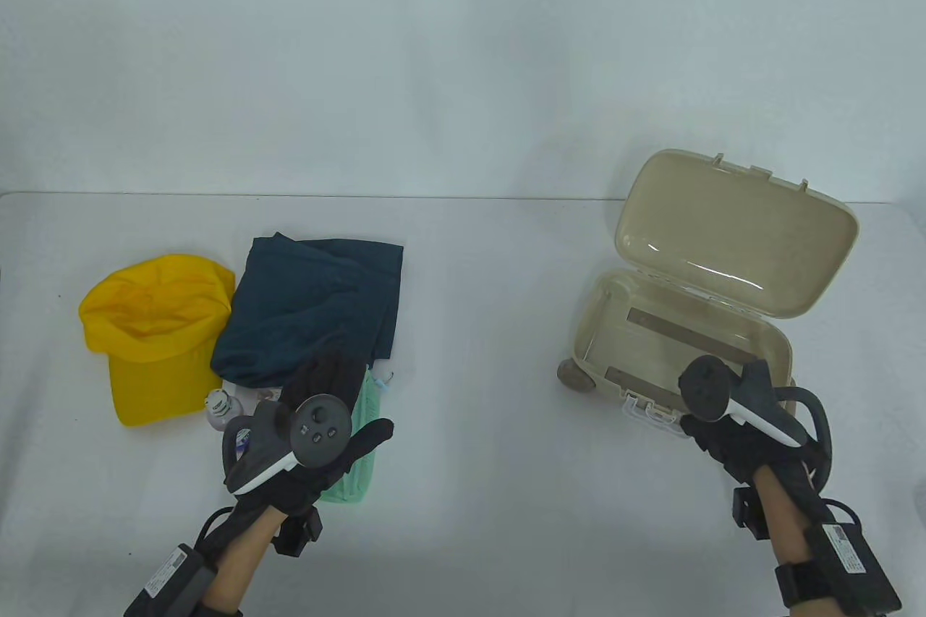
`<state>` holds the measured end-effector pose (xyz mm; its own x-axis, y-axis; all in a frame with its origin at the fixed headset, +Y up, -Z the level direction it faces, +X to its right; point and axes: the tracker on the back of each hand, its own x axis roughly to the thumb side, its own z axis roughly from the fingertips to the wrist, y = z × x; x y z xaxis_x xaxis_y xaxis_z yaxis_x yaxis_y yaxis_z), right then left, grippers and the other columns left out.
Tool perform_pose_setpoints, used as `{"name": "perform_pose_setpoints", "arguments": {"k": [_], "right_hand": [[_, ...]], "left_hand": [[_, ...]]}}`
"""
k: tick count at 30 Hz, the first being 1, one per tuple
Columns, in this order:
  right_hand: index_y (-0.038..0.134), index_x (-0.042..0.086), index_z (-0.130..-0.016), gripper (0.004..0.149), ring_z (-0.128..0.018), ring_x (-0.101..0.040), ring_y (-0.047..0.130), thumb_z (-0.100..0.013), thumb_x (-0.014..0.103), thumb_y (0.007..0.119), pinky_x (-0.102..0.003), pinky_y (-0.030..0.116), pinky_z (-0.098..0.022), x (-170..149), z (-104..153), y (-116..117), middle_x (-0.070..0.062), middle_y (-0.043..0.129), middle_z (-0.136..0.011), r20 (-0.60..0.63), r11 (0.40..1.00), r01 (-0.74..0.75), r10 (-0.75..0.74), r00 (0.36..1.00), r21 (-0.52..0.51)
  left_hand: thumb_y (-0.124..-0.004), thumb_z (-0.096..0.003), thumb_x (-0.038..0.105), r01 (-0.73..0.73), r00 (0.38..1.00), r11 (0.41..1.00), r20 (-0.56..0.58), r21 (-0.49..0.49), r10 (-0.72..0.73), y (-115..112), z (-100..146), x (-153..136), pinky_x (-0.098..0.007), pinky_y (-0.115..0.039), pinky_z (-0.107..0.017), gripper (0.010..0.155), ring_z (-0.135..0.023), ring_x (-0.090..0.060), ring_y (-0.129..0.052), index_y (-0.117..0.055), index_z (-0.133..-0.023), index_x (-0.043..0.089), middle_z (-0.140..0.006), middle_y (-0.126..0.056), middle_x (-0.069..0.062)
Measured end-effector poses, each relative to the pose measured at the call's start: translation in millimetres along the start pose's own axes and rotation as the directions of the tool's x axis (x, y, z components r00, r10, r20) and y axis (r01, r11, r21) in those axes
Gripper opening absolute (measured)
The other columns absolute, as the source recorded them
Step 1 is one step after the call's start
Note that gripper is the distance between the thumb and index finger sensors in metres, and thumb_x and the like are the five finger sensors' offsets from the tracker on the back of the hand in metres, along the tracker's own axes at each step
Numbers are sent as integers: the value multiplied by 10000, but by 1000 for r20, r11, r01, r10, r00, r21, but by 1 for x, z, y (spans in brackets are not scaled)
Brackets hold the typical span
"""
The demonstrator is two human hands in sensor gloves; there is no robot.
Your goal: Pack suitcase
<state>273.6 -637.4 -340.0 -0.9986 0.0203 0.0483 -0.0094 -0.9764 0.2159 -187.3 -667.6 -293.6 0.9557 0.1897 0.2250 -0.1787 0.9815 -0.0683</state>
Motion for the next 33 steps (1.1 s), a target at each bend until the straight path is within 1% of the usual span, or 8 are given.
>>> {"name": "perform_pose_setpoints", "arguments": {"k": [4,7,10,17,23,27,30,33], "right_hand": [[461,225,-1118,730,-1054,-358,679,-506,589,620,-555,580,-768,38,15,-17,-57,607,-1160,152,966,233,-215,965,-111],[414,212,-1133,775,-1076,-386,638,-501,633,566,-571,554,-771,66,25,-14,-71,560,-1185,252,931,339,-299,920,-133],[372,199,-1143,817,-1091,-410,594,-492,668,525,-584,528,-773,85,30,-3,-87,513,-1203,299,908,389,-331,895,-158],[302,181,-1155,893,-1116,-462,477,-464,720,476,-616,466,-775,100,29,23,-110,416,-1232,304,923,335,-269,914,-190],[320,177,-1154,894,-1115,-462,485,-463,720,480,-619,466,-773,100,26,29,-115,436,-1227,286,928,321,-260,922,-191],[330,173,-1153,893,-1112,-461,493,-463,719,484,-619,469,-771,96,25,32,-120,444,-1224,271,929,318,-262,926,-189],[338,172,-1152,891,-1109,-463,499,-464,718,486,-618,473,-771,94,24,32,-120,453,-1221,263,928,323,-270,926,-186],[345,171,-1151,888,-1108,-461,505,-464,717,489,-617,475,-770,93,24,33,-122,461,-1218,261,926,328,-276,925,-184]], "left_hand": [[-569,-496,686,-8,1000,1000,-5,13,8,2,1,-2,-584,-462,-807,894,-1155,-448,-372,-235,-1169,201,-1246,-287,-164],[-569,-497,684,-20,1000,1000,-19,15,20,3,0,-5,-582,-464,-807,894,-1154,-448,-374,-235,-1169,198,-1246,-290,-161],[-570,-499,680,-24,999,1000,-38,15,25,3,-1,-8,-580,-466,-807,888,-1153,-446,-381,-234,-1167,201,-1245,-294,-158],[-596,-505,667,-30,996,999,-90,-14,28,6,-13,-8,-565,-497,-803,887,-1146,-430,-439,-255,-1168,187,-1241,-345,-147],[-664,-494,645,200,958,973,-187,-117,-219,13,-49,11,-524,-668,-723,878,-1021,-426,-707,-407,-1155,126,-1168,-576,-166],[-697,-490,635,275,904,922,-252,-271,-344,2,-73,21,-488,-763,-635,846,-878,-404,-861,-532,-1120,95,-1076,-718,-170],[-726,-484,621,324,858,891,-298,-317,-418,-13,-86,24,-434,-851,-520,816,-728,-360,-978,-625,-1077,69,-969,-843,-155],[-746,-485,601,292,841,881,-339,-371,-421,-29,-94,21,-379,-896,-439,790,-621,-317,-1039,-673,-1044,48,-883,-919,-129]]}}
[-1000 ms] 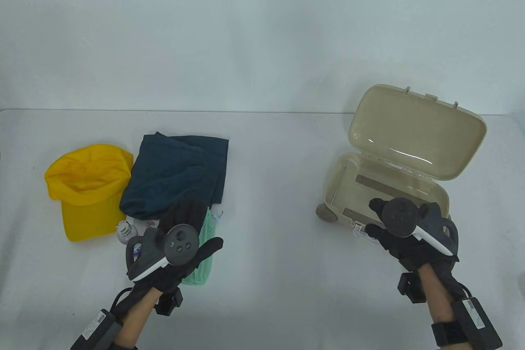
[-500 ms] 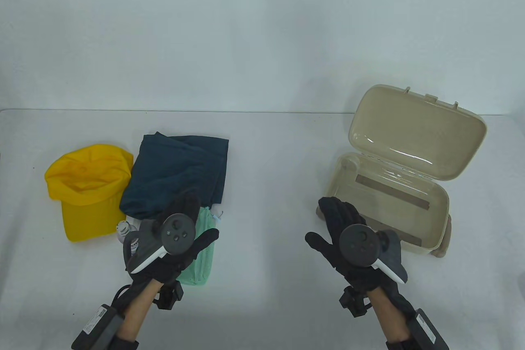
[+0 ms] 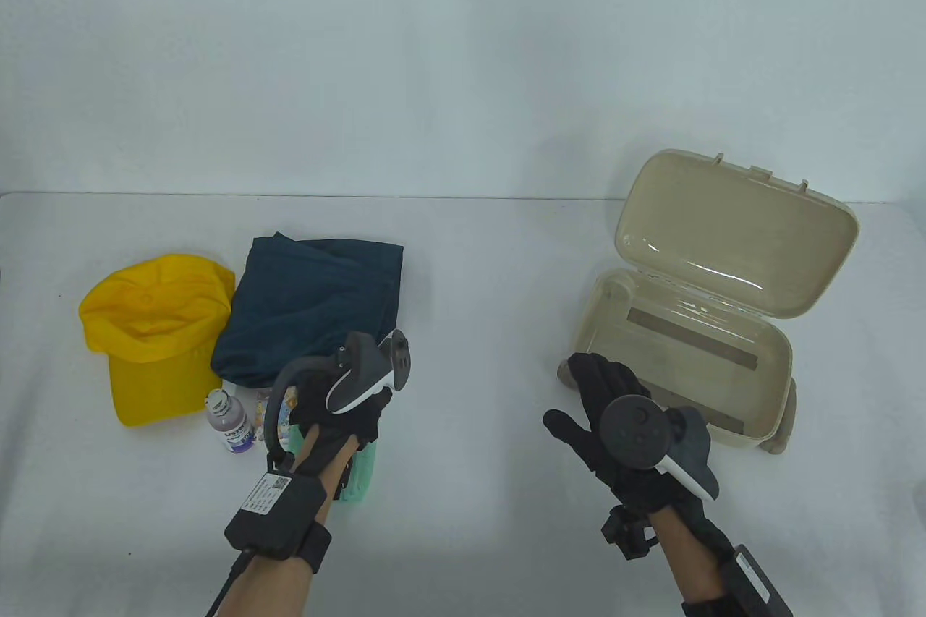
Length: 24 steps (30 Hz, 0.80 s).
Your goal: Pack suitcase
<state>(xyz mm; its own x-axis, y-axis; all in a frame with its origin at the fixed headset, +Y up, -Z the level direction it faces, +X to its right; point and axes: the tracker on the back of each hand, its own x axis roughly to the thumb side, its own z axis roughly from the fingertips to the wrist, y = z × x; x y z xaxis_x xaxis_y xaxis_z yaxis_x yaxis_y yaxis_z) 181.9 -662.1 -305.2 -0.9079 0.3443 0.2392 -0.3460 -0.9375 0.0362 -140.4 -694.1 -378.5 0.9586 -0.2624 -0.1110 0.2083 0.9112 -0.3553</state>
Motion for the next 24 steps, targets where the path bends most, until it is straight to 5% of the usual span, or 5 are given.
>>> {"name": "perform_pose_setpoints", "arguments": {"k": [6,12,17,24], "right_hand": [[352,171,-1149,886,-1107,-461,510,-464,715,493,-616,478,-770,0,0,0,-123,466,-1216,2,1000,-5,5,1000,-4],[364,170,-1148,881,-1102,-458,526,-467,713,496,-616,482,-768,0,1,-4,-121,483,-1211,5,1000,-3,3,1000,-20],[408,170,-1138,847,-1069,-438,615,-483,698,507,-599,544,-752,11,1,-19,-120,543,-1185,31,997,33,-31,999,-64],[623,192,-1043,709,-864,-302,878,-499,645,582,-508,736,-656,54,-13,-25,-64,805,-1004,114,997,75,-73,991,-18]], "left_hand": [[-772,-530,467,-46,998,999,-49,-27,45,-17,-13,3,-297,-928,-362,621,-501,-229,-1082,-719,-988,51,-774,-974,-59],[-774,-538,356,-134,990,990,-48,32,135,-7,-7,-14,-251,-945,-295,477,-391,-164,-1105,-795,-920,72,-664,-1017,10],[-765,-544,349,-311,950,946,64,92,306,20,19,-38,-248,-945,-284,457,-366,-162,-1107,-810,-904,71,-643,-1024,12],[-741,-554,356,-583,790,807,298,96,536,34,57,-38,-251,-945,-290,462,-374,-168,-1107,-802,-910,70,-648,-1022,10]]}}
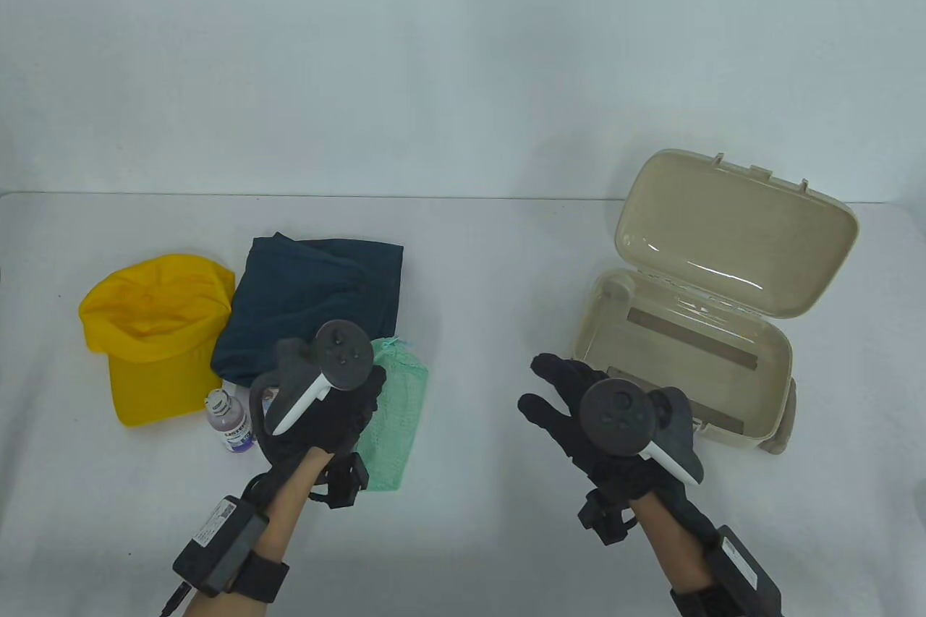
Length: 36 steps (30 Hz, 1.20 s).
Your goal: Pack suitcase
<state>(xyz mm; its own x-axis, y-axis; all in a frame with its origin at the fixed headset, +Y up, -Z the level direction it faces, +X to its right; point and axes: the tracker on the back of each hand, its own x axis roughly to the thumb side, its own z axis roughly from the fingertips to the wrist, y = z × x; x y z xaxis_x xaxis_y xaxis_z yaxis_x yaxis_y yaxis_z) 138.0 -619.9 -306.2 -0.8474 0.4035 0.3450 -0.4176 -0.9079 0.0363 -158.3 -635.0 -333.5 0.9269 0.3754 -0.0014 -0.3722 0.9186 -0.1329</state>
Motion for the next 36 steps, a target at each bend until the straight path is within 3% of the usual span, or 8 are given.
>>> {"name": "perform_pose_setpoints", "arguments": {"k": [11,16,20,22,27,31,33,36], "right_hand": [[692,167,-993,632,-759,-281,941,-512,574,640,-474,789,-591,41,-18,35,-68,882,-909,-11,1000,-18,18,1000,5],[720,170,-963,555,-703,-233,968,-522,503,677,-446,811,-570,36,-17,43,-38,917,-847,-36,1000,26,-26,999,-10],[762,186,-920,492,-648,-188,988,-514,457,703,-423,829,-551,31,-16,40,7,950,-776,-42,999,45,-45,998,-22],[773,200,-909,476,-641,-186,993,-507,448,715,-420,832,-547,29,-16,39,16,957,-766,-42,999,27,-29,999,-29],[789,234,-894,463,-656,-181,992,-485,446,741,-422,829,-560,33,-16,37,34,963,-767,35,998,-64,64,997,-4],[786,268,-891,459,-684,-175,984,-472,451,752,-425,816,-587,40,-14,40,56,955,-785,104,991,-133,130,986,20],[792,270,-886,457,-682,-174,985,-468,451,756,-423,818,-585,44,-12,42,57,958,-780,118,985,-173,170,978,11],[805,262,-870,448,-663,-171,993,-468,454,758,-420,825,-573,47,-11,45,55,968,-763,121,978,-211,209,971,4]], "left_hand": [[-697,-563,379,-178,962,983,201,-45,184,-26,30,36,-245,-952,-290,474,-389,-161,-1111,-786,-918,77,-657,-1018,20],[-671,-569,365,-271,914,949,264,-164,307,-37,32,41,-259,-942,-340,481,-449,-165,-1100,-746,-940,68,-705,-993,29],[-662,-569,392,-229,911,947,293,-227,291,-41,28,39,-306,-919,-404,509,-553,-216,-1078,-715,-982,99,-788,-967,-7],[-645,-558,484,-196,919,960,304,-199,250,-37,27,36,-327,-905,-423,577,-589,-245,-1061,-703,-1008,127,-825,-952,-32],[-678,-546,476,18,930,997,364,73,-43,-22,32,32,-365,-866,-526,609,-781,-224,-976,-541,-1105,278,-1012,-806,-6],[-722,-511,505,87,906,993,408,78,-112,-27,33,34,-408,-821,-611,688,-917,-226,-886,-459,-1132,366,-1139,-661,-12],[-741,-499,498,92,898,994,428,53,-106,-32,32,36,-424,-809,-623,670,-924,-233,-880,-516,-1117,365,-1138,-669,-16],[-755,-490,487,149,870,981,455,121,-188,-36,35,42,-420,-814,-621,630,-915,-214,-893,-596,-1081,338,-1111,-707,7]]}}
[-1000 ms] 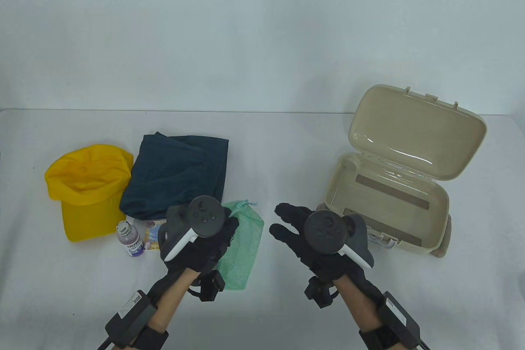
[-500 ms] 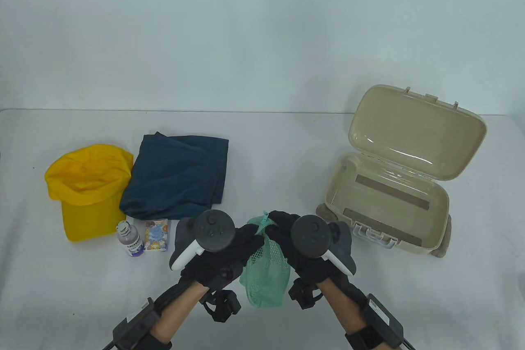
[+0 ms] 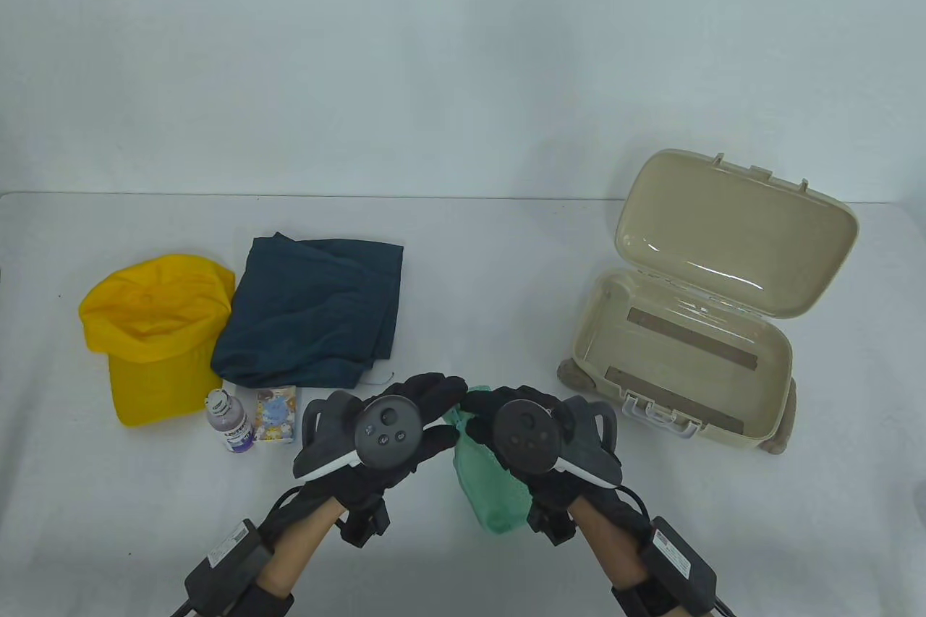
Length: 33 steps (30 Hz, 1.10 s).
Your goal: Pack suitcase
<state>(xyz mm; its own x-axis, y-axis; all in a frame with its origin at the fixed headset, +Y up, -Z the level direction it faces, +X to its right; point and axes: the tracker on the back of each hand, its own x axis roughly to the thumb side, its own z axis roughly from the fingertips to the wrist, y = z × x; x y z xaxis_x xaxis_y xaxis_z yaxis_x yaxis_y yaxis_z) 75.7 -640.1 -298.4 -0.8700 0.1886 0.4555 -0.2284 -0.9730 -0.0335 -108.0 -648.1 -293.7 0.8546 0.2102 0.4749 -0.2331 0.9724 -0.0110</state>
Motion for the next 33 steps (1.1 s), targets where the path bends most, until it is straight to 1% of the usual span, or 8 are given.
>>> {"name": "perform_pose_setpoints", "arguments": {"k": [6,10,13,16,19,24,28,33], "right_hand": [[822,242,-854,440,-615,-165,1005,-484,466,740,-414,838,-542,1,0,2,44,983,-719,-26,1000,-20,19,999,-21],[826,233,-851,437,-598,-163,1006,-492,461,724,-413,843,-530,-4,-2,2,41,985,-703,-39,999,43,-43,998,15],[835,217,-846,436,-577,-160,1007,-497,450,718,-411,848,-512,-15,-6,-1,35,987,-684,-89,982,186,-183,979,34],[837,208,-843,432,-570,-155,1007,-504,444,712,-407,852,-502,-32,-8,-6,34,987,-677,-178,964,266,-265,948,-22],[833,201,-846,432,-564,-159,1004,-509,441,710,-407,850,-497,-57,-8,-11,28,984,-676,-268,934,348,-357,895,-81],[818,186,-860,438,-562,-156,999,-525,438,693,-405,848,-492,-91,-5,-8,23,975,-679,-386,904,404,-426,819,-139],[810,178,-868,442,-558,-152,997,-533,436,681,-400,850,-487,-109,-3,-2,23,970,-680,-461,895,411,-444,769,-175],[804,168,-873,443,-549,-151,998,-538,429,676,-395,854,-479,-127,0,0,15,967,-680,-511,863,456,-499,700,-217]], "left_hand": [[-733,-505,433,275,959,949,28,154,-283,-4,5,22,-365,-851,-582,453,-777,-137,-980,-728,-947,334,-969,-841,50],[-708,-519,413,321,943,933,35,164,-330,-5,6,26,-368,-848,-577,445,-752,-134,-980,-727,-953,313,-946,-845,30],[-685,-533,400,376,922,908,23,186,-387,-4,6,31,-368,-853,-556,437,-716,-146,-986,-733,-952,284,-921,-856,9],[-695,-531,398,435,893,883,38,176,-448,-7,8,35,-367,-860,-540,429,-687,-148,-998,-754,-939,276,-896,-877,-1],[-702,-531,400,448,885,881,64,151,-461,-12,10,39,-374,-862,-535,428,-675,-153,-1006,-764,-934,271,-886,-889,-5],[-700,-533,393,390,913,916,91,100,-398,-13,8,44,-380,-861,-528,430,-660,-165,-1013,-773,-930,245,-872,-899,-22],[-703,-532,401,410,901,909,122,73,-416,-16,11,48,-374,-867,-519,430,-642,-161,-1022,-784,-922,243,-858,-912,-19],[-698,-534,400,371,914,928,158,42,-373,-17,12,53,-375,-867,-517,432,-643,-163,-1022,-784,-925,238,-860,-910,-24]]}}
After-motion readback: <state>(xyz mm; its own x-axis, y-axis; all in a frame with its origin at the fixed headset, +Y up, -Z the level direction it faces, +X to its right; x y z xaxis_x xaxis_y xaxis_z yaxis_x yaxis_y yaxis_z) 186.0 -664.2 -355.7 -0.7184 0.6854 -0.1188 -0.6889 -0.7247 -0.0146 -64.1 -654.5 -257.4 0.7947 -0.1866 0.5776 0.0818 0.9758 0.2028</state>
